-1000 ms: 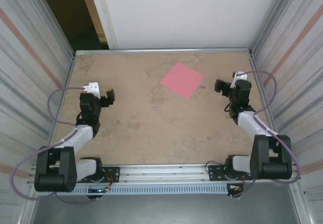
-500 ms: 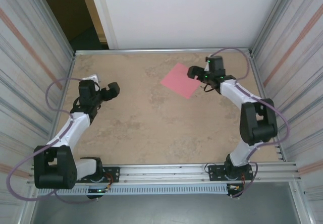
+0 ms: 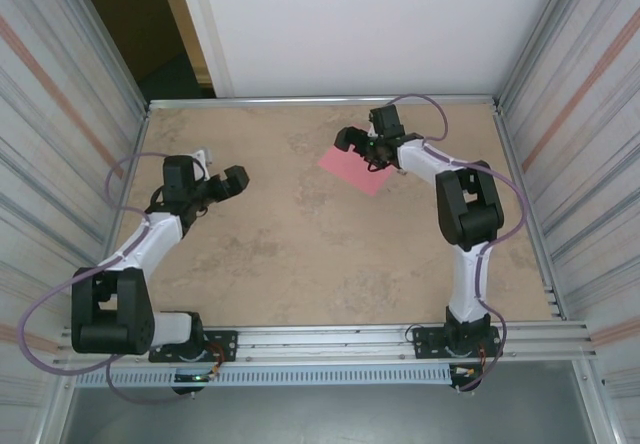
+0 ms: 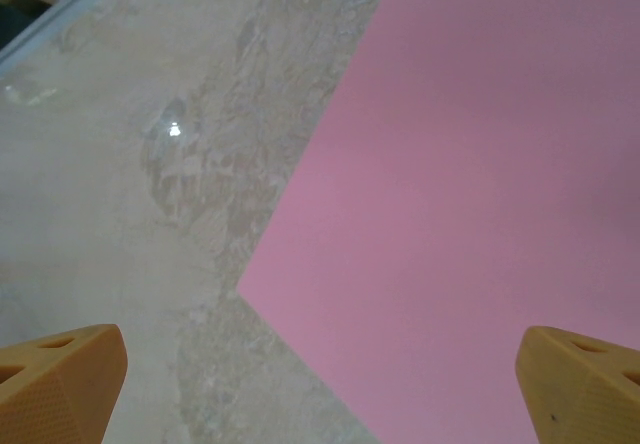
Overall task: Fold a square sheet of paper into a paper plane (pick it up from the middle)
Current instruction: Move the square sheet of paper to the center of the table.
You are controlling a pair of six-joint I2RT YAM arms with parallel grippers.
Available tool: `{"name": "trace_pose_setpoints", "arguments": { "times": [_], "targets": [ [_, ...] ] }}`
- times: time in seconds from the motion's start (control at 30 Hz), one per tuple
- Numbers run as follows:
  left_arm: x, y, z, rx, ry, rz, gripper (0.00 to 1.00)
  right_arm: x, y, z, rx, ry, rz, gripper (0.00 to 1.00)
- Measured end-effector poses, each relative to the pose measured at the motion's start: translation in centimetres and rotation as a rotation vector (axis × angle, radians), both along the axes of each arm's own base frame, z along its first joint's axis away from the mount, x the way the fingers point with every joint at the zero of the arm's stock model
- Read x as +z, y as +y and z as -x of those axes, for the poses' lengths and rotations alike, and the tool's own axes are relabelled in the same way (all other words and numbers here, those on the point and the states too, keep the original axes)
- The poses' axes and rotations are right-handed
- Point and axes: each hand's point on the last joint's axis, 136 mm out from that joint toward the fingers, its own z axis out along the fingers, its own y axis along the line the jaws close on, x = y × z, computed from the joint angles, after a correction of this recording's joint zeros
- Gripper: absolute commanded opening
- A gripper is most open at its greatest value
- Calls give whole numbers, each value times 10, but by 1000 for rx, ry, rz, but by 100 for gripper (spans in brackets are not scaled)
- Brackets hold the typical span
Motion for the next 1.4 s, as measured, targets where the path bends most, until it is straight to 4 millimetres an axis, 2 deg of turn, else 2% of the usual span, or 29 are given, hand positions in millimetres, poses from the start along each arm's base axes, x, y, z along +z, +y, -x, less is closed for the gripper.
{"name": "trace_pose_setpoints", "arguments": {
  "times": [0.33, 0.67, 0.8, 0.87, 0.97, 1.13, 1.23, 1.3, 1.4],
  "targets": [
    [-9, -12, 0, -49, 41, 27, 99, -42, 5, -6, 9, 99, 23, 97],
    [-11, -20, -3, -64, 61, 42, 99, -46, 8, -2, 70, 109, 53, 96],
    [-14, -23, -9, -67, 72, 46, 99, -48, 10, 10, 132, 97, 85, 96],
    [-15, -25, -11, -73, 79, 47, 99, -49, 14, 25, 173, 103, 105, 95],
    [-19, -33, -13, -94, 94, 46, 99, -51, 25, 60, 257, 118, 144, 94],
    [-22, -57, -16, -145, 111, 21, 99, -55, 47, 151, 451, 165, 211, 93],
    [-22, -72, -16, -179, 112, 5, 99, -55, 52, 198, 546, 203, 221, 92],
    [-23, -80, -16, -194, 120, 1, 99, -53, 47, 215, 558, 227, 215, 92],
    [-29, -88, -18, -209, 138, 2, 98, -37, 33, 215, 477, 220, 191, 93]
  ]
}}
